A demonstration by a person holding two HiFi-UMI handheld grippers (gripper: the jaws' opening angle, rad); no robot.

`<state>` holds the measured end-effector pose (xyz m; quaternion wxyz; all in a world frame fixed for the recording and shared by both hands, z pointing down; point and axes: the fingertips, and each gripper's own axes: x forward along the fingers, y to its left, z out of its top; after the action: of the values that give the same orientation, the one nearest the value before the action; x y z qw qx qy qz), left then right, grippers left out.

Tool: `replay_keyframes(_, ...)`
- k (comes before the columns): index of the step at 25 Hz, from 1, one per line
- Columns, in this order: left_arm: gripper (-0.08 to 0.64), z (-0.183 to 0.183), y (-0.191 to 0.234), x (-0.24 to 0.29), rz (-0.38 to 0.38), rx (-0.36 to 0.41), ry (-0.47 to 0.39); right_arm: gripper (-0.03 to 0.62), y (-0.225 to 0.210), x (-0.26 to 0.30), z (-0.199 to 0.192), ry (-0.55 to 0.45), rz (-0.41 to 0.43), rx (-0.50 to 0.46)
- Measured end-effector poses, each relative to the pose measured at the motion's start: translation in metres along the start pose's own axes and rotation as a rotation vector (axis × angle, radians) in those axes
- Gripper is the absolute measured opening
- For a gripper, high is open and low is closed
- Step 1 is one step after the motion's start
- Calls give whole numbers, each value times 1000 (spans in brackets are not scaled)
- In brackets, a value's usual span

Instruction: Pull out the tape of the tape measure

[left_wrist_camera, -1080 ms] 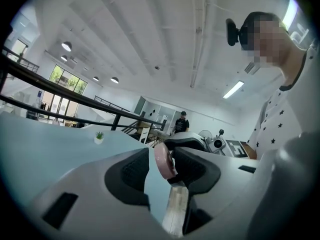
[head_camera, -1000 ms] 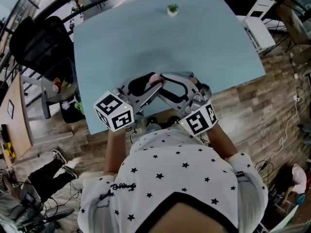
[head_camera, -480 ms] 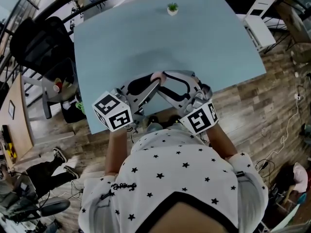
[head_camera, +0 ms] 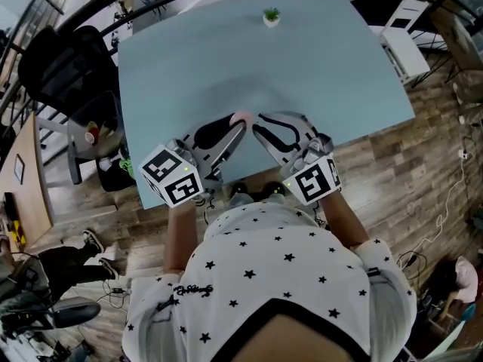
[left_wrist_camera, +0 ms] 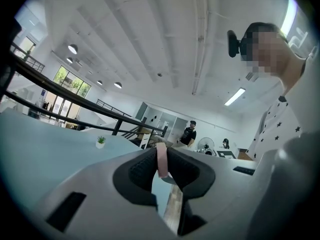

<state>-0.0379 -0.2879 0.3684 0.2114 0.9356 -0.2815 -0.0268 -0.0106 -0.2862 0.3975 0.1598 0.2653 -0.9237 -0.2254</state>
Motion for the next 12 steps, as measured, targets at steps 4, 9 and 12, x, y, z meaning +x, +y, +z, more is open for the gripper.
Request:
replay_keyframes(4, 87, -1, -2, 1, -7, -2, -2, 46, 2, 4, 1, -9, 4, 1)
replay_keyframes(9, 87, -1, -1, -1, 1, -7, -7, 6, 4, 4, 1, -22, 20, 32)
replay_keyframes(12, 87, 0, 0, -3, 8, -23, -26, 5, 1, 2, -3, -18, 6, 66)
